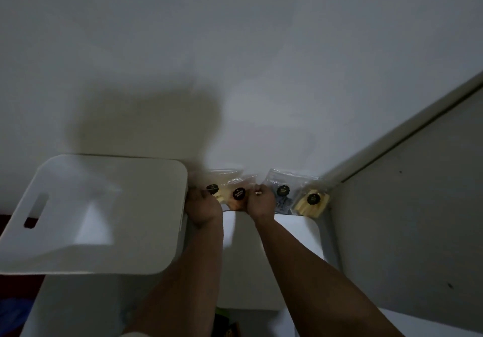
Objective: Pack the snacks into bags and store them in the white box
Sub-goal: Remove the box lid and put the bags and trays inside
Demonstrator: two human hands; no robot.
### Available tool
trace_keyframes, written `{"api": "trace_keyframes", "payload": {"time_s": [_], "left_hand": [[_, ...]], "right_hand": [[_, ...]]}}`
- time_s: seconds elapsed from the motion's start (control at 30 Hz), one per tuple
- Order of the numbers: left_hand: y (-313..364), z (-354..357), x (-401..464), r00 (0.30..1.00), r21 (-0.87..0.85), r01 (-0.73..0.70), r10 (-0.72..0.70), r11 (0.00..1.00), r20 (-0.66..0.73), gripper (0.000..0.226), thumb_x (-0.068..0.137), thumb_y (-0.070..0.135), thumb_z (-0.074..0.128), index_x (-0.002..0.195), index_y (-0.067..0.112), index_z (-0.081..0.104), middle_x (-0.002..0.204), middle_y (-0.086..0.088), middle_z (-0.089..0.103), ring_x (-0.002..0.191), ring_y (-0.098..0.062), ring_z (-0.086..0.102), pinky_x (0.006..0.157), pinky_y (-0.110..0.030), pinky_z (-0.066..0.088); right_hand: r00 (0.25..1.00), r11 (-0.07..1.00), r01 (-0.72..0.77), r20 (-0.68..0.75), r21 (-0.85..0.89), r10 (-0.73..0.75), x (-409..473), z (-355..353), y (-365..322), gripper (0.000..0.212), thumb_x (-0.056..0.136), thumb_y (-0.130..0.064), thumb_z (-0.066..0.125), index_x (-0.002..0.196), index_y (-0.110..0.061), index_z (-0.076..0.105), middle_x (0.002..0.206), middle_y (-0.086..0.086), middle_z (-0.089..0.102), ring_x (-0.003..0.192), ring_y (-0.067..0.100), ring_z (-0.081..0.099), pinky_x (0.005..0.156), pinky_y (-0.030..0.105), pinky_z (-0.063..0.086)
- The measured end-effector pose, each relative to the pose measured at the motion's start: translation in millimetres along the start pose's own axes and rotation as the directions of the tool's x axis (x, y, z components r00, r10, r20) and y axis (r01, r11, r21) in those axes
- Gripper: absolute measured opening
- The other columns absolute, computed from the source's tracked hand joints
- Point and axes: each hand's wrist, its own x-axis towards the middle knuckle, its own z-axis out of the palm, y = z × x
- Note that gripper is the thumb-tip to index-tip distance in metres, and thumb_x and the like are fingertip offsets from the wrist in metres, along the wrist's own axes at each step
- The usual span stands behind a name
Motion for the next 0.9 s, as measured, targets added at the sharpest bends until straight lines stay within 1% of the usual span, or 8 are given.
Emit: {"api": "trace_keyframes", "payload": {"time_s": [0.07,0.17,0.27,0.37,0.47,0.6,0.7,0.9], "left_hand": [[2,-10,-11,0.997,0.038,-0.073,0.073,0.997,-0.003,0.033,0.105,0.018,0.04,0.123,0.0,0.061,0.125,-0.021,0.064,0.118,-0.036,0.058,0.095,-0.034,0.046],[5,-28,-37,0.972,0.121,-0.233,0.233,0.965,0.014,0.043,0.102,0.026,0.035,0.123,0.002,0.064,0.127,-0.02,0.065,0.118,-0.038,0.059,0.094,-0.036,0.045],[11,-48,-73,0.949,0.122,-0.315,0.317,0.941,0.006,0.025,0.101,0.022,0.047,0.107,0.009,0.067,0.112,-0.018,0.069,0.103,-0.039,0.064,0.076,-0.035,0.044],[20,-70,-107,0.926,0.142,-0.377,0.378,0.915,0.02,0.018,0.1,0.025,0.051,0.098,0.014,0.065,0.101,-0.014,0.071,0.093,-0.037,0.065,0.068,-0.031,0.04],[33,-94,-131,0.878,0.174,-0.474,0.477,0.863,0.025,0.018,0.101,0.027,0.049,0.095,0.016,0.062,0.095,-0.011,0.071,0.089,-0.035,0.066,0.067,-0.032,0.043],[56,-139,-138,0.839,0.174,-0.53,0.543,0.83,-0.035,0.016,0.103,0.027,0.047,0.096,0.02,0.059,0.091,-0.004,0.066,0.079,-0.027,0.058,0.067,-0.031,0.042],[67,-183,-121,0.824,0.143,-0.542,0.558,0.828,-0.104,0.014,0.102,0.026,0.046,0.093,0.024,0.057,0.094,-0.004,0.069,0.085,-0.03,0.063,0.069,-0.03,0.043],[64,-262,-57,0.87,0.146,-0.432,0.454,0.89,-0.192,0.022,0.103,0.024,0.042,0.103,0.018,0.063,0.11,-0.011,0.07,0.103,-0.037,0.064,0.077,-0.033,0.04]], "right_hand": [[0.998,0.997,0.061,-0.002,0.052,-0.061,-10,-8,0,0.027,0.097,-0.015,0.061,0.071,-0.016,0.058,0.069,0.005,0.061,0.067,0.017,0.056,0.069,0.03,0.043],[0.992,0.985,0.127,-0.021,0.119,-0.125,-34,-30,-6,0.035,0.095,-0.013,0.067,0.063,-0.021,0.056,0.061,-0.003,0.057,0.056,0.0,0.05,0.063,0.022,0.042],[0.97,0.961,0.238,-0.083,0.142,-0.228,-66,-58,-14,0.032,0.093,-0.013,0.069,0.063,-0.019,0.062,0.061,-0.006,0.061,0.055,-0.005,0.056,0.059,0.012,0.044],[0.957,0.945,0.283,-0.122,0.167,-0.265,-93,-83,-26,0.028,0.094,-0.015,0.068,0.067,-0.016,0.062,0.062,-0.003,0.061,0.058,0.003,0.056,0.062,0.024,0.044],[0.946,0.929,0.315,-0.144,0.197,-0.29,-116,-97,-43,0.024,0.095,-0.02,0.067,0.076,-0.007,0.064,0.067,0.001,0.064,0.064,0.01,0.057,0.069,0.029,0.045],[0.924,0.895,0.379,-0.145,0.235,-0.354,-149,-88,-79,0.023,0.094,-0.028,0.068,0.078,-0.011,0.065,0.072,0.005,0.067,0.071,0.018,0.062,0.075,0.039,0.054],[0.918,0.876,0.397,-0.091,0.276,-0.387,-165,-61,-107,0.021,0.088,-0.034,0.07,0.074,-0.019,0.067,0.074,0.005,0.071,0.081,0.028,0.071,0.081,0.053,0.061],[0.936,0.882,0.316,0.039,0.351,-0.351,-189,9,-143,0.02,0.081,-0.03,0.071,0.074,-0.011,0.07,0.082,0.011,0.073,0.085,0.027,0.072,0.082,0.055,0.061]]}}
